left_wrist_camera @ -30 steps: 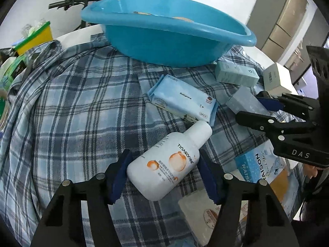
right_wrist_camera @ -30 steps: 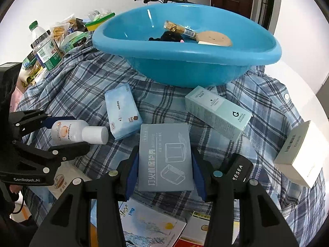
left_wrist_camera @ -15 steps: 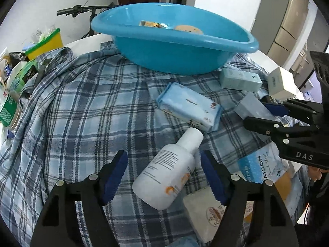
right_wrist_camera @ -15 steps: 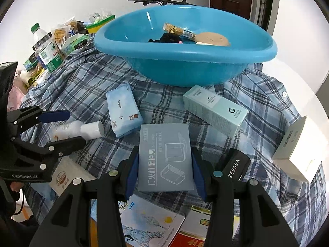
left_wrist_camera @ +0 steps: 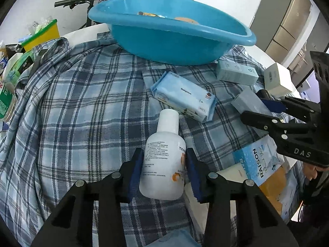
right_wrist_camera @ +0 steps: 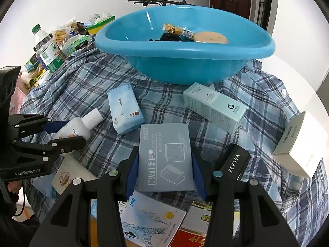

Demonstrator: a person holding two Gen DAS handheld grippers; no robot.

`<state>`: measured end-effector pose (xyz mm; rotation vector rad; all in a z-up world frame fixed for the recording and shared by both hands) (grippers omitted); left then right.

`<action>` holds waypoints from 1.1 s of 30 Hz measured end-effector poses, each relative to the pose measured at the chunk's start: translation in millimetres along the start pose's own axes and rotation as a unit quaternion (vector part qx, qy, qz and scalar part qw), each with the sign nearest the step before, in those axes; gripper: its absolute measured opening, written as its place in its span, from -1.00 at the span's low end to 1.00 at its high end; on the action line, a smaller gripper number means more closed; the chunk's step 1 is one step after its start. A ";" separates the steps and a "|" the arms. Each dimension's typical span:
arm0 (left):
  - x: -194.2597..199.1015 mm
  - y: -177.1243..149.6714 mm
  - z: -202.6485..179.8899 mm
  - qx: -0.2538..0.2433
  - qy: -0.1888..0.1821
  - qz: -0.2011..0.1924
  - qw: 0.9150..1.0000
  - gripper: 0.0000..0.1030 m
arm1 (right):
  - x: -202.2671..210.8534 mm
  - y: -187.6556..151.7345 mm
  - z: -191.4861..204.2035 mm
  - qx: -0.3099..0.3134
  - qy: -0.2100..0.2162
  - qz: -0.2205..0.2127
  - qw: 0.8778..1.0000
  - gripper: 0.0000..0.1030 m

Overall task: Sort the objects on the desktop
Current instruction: 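Grasp the white lotion bottle with the left tool and lift it, then carry the grey-blue box and white bottle over the turquoise basin with both tools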

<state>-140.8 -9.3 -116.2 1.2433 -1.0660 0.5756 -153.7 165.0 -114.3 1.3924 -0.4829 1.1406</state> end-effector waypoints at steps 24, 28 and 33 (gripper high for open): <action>20.3 19.4 1.6 -0.002 0.060 -0.065 0.996 -0.19 | 20.1 10.5 -2.7 -0.019 -0.026 -0.056 0.998 -0.11; 41.6 34.1 -3.0 -0.006 0.083 -0.120 0.989 -0.19 | 39.2 18.2 -0.7 -0.013 -0.050 -0.102 0.993 -0.11; 76.3 50.4 -2.0 0.007 0.117 -0.202 0.972 -0.19 | 68.4 30.3 4.2 -0.025 -0.040 -0.163 0.986 -0.11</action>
Point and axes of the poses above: each gripper's, at about its wrist camera, not at the fingertips, and x roughly against the way its jaws point, z to its left, y to its top, the point moved 8 cm from there along -x, roughly the way its jaws point, and after that the axes turned 10 degrees about -x, right-handed, at the moved point
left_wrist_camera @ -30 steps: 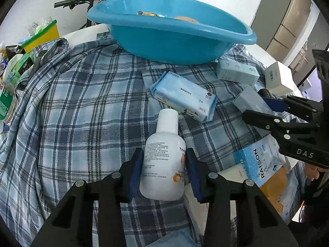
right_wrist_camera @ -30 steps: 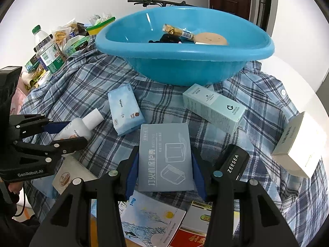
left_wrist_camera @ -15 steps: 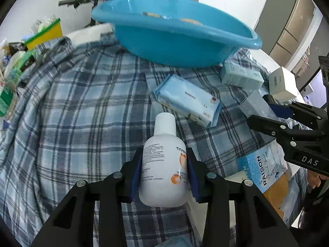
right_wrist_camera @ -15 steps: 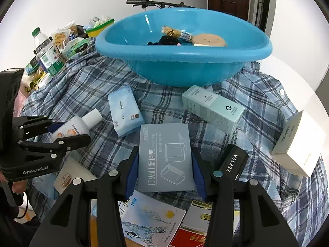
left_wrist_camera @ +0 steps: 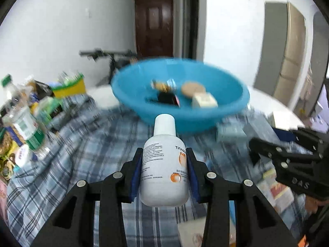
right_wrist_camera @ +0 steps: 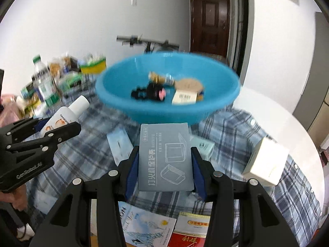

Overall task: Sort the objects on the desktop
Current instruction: 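Carry the grey-blue box and white bottle over the turquoise basin with both tools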

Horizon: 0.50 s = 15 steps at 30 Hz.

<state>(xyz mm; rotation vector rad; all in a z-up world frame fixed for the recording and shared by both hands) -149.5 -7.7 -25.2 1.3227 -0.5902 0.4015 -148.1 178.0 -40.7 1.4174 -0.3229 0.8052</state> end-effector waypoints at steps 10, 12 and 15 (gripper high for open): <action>69.2 38.3 9.7 0.006 0.052 -0.145 0.988 -0.19 | 68.0 38.7 7.4 -0.012 0.003 -0.188 0.982 -0.11; 87.0 44.5 8.4 -0.005 0.072 -0.179 0.981 -0.19 | 83.1 42.7 11.8 -0.009 0.000 -0.222 0.975 -0.11; 104.4 50.5 3.5 -0.021 0.090 -0.213 0.973 -0.19 | 98.3 47.7 17.9 -0.009 -0.003 -0.248 0.969 -0.11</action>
Point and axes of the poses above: each gripper's, at about its wrist camera, not at the fingertips, and x roughly against the way its jaws point, z to its left, y to its top, the point moved 8 cm from there along -x, roughly the way its jaws point, and after that the axes turned 10 degrees about -x, right-handed, at the moved point
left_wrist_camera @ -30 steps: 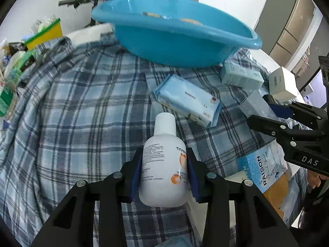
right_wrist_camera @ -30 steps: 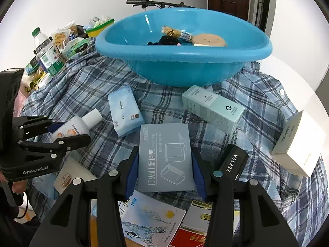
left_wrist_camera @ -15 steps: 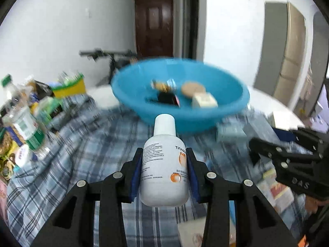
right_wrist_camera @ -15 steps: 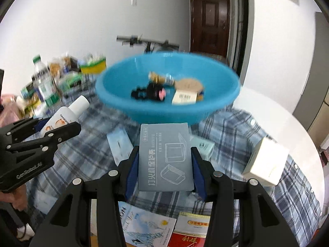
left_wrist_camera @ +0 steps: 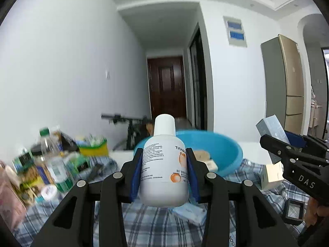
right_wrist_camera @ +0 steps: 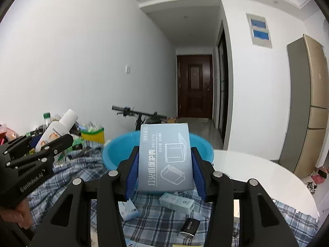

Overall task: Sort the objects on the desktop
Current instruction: 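Carry the grey-blue box and white bottle over the turquoise basin with both tools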

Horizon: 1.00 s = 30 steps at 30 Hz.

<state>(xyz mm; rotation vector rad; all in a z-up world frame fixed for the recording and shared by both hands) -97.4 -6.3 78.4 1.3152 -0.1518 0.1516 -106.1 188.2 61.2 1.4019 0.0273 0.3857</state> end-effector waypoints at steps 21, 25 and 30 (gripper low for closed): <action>28.7 8.4 -6.1 0.022 -0.016 -0.014 1.000 -0.19 | 28.1 20.3 7.8 -0.013 0.005 -0.031 0.999 -0.11; 24.6 7.3 -4.4 0.034 -0.024 -0.004 0.999 -0.19 | 26.6 21.2 5.2 -0.013 0.005 -0.030 0.999 -0.11; 15.8 4.2 -3.0 0.044 -0.030 0.012 0.999 -0.19 | 22.3 19.8 6.2 -0.012 0.005 -0.026 1.000 -0.11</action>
Point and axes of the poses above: each gripper's, at about its wrist camera, not at the fingertips, and x roughly against the way its jaws point, z to its left, y to its top, the point moved 8 cm from there along -x, roughly the way its jaws point, and after that the axes turned 10 degrees about -x, right-handed, at the moved point
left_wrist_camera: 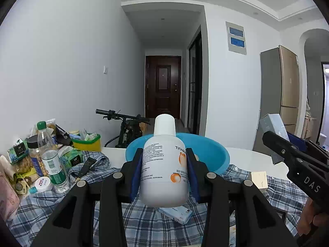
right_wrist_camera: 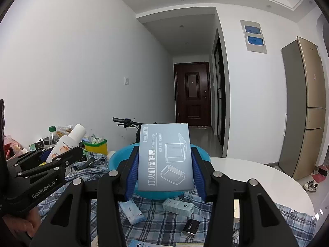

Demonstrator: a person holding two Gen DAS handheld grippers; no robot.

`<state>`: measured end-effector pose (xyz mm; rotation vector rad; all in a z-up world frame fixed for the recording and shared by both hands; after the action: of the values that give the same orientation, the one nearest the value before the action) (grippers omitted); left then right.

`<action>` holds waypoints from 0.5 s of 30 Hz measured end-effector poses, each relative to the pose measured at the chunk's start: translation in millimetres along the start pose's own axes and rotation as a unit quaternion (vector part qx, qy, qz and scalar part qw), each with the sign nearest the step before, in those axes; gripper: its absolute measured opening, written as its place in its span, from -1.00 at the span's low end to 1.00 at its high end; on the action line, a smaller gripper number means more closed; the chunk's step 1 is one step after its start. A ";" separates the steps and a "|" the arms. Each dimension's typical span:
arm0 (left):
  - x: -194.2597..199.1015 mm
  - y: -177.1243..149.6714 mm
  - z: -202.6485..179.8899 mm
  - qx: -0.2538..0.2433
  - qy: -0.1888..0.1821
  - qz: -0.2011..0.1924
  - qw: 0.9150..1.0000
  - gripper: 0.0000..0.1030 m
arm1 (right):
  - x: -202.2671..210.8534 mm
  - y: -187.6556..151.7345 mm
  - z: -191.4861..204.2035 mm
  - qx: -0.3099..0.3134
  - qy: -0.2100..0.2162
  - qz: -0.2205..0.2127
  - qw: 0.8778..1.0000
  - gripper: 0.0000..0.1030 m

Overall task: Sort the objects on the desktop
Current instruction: 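Carry the grey-blue box and white bottle over the turquoise basin with both tools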

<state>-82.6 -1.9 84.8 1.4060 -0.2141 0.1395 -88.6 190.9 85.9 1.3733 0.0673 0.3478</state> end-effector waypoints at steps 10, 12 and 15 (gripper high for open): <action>-14.4 10.3 2.4 -0.006 0.005 -0.005 1.000 -0.19 | -11.1 6.7 7.5 0.021 0.001 -0.012 1.000 -0.11; -19.2 13.9 3.2 -0.006 0.002 -0.004 1.000 -0.19 | -15.1 9.2 8.7 0.023 0.003 -0.013 1.000 -0.11; -26.5 20.7 8.0 -0.005 0.005 -0.007 1.000 -0.19 | -21.4 10.2 10.9 0.027 0.005 -0.010 1.000 -0.11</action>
<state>-113.5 -5.7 99.8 1.3955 -0.1964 0.1350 -108.2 176.1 94.6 1.4242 0.1000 0.3378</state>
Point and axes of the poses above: each gripper's, at about its wrist camera, not at the fingertips, and x roughly against the way its jaws point, z to its left, y to its top, the point moved 8 cm from there along -x, roughly the way its jaws point, and after that the axes turned 10 degrees about -x, right-handed, at the moved point
